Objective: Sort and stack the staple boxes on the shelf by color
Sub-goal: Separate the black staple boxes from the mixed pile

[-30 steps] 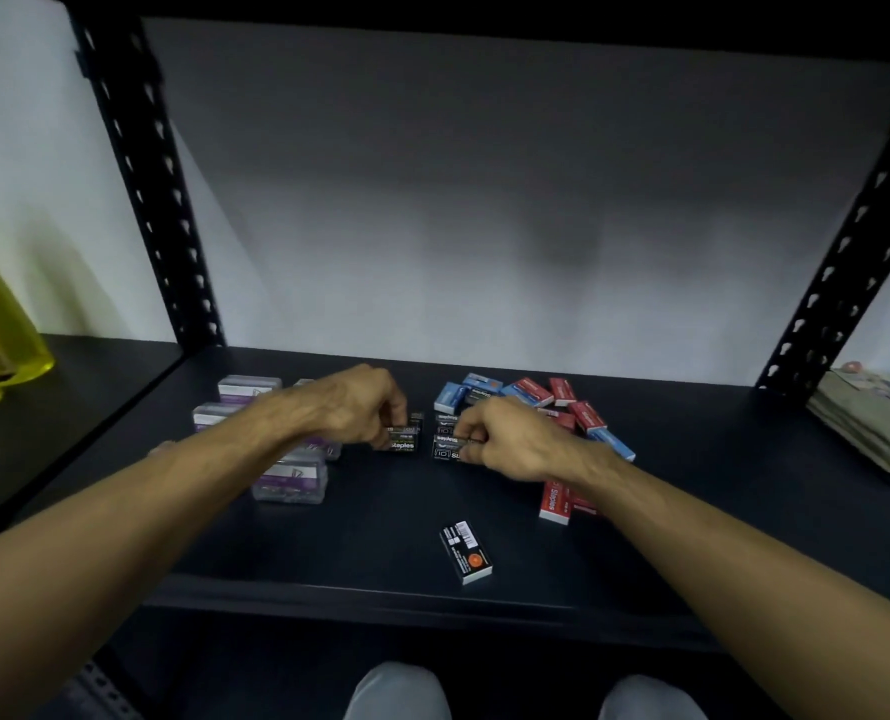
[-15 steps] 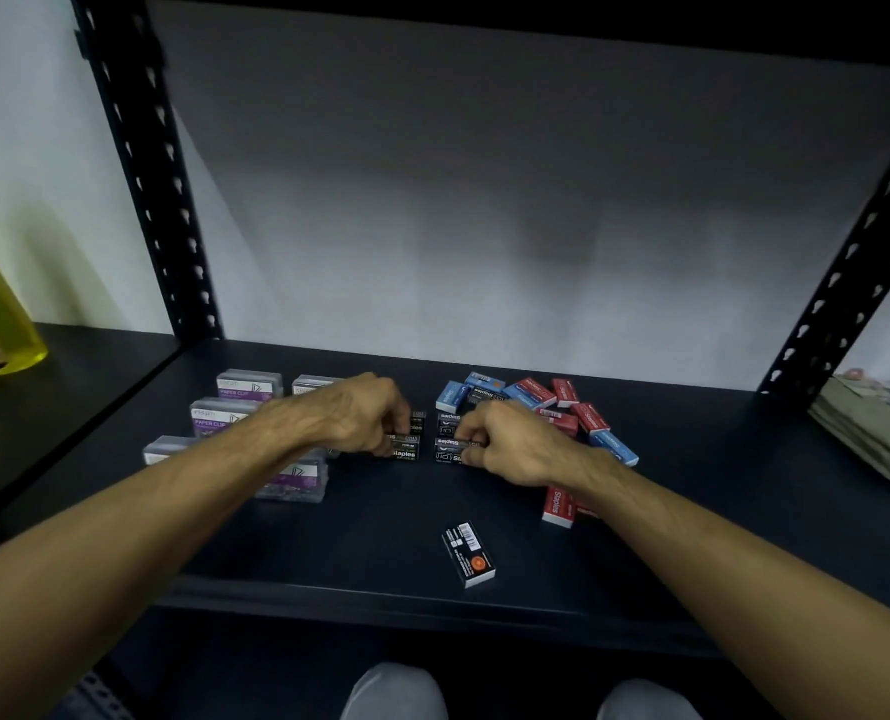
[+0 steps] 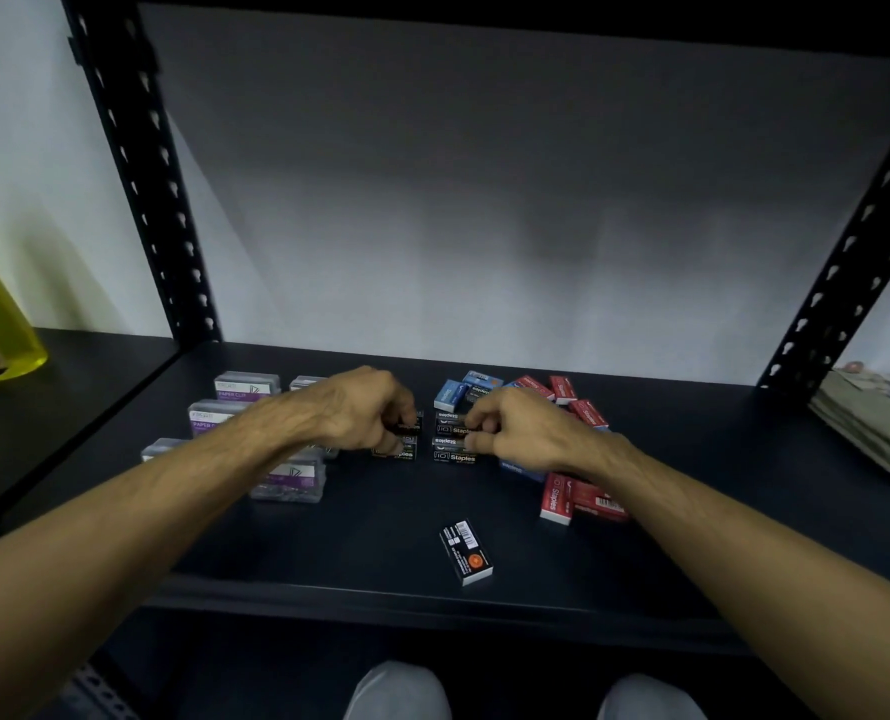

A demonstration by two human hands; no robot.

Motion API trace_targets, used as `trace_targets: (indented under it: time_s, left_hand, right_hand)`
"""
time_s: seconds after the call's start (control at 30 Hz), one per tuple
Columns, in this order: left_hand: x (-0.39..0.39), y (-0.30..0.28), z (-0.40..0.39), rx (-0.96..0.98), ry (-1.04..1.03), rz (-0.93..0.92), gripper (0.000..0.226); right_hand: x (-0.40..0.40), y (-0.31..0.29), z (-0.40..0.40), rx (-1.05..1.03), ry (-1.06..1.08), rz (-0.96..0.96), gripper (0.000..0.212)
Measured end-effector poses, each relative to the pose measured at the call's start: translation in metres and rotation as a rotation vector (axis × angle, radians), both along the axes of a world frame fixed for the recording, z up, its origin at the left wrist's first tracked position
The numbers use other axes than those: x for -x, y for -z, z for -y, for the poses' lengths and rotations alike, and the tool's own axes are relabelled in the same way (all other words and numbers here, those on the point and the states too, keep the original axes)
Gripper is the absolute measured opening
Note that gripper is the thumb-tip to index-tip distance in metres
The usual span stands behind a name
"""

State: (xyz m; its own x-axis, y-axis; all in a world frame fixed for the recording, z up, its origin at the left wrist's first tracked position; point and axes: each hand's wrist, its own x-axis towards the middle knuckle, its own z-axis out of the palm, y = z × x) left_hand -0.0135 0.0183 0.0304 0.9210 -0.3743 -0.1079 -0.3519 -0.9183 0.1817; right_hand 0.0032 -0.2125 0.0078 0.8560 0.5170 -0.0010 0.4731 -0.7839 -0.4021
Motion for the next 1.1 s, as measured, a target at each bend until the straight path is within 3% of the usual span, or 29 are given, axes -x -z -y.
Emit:
trace_targets:
  time_s: [0.27,0.57,0.8,1.1]
  left_hand:
    - [0.030,-0.003,0.023,0.156,0.153,0.022,0.037]
    - [0.056,0.010,0.052,0.096,0.360,-0.189,0.052]
    - [0.050,0.035,0.056,0.097,0.390,-0.164,0.054]
    - [0.048,0.036,0.052,0.138,0.384,-0.165,0.041]
  right_hand:
    - [-0.009,-0.009,0.013,-0.065,0.085,0.042,0.021]
    - [-0.026,-0.002,0.015,-0.108,0.156,0.115,0.020]
    - [-0.041,0.002,0.011,-0.071,0.197,0.194,0.028]
    - [-0.051,0.017,0.003,-0.039,0.265,0.185,0.030]
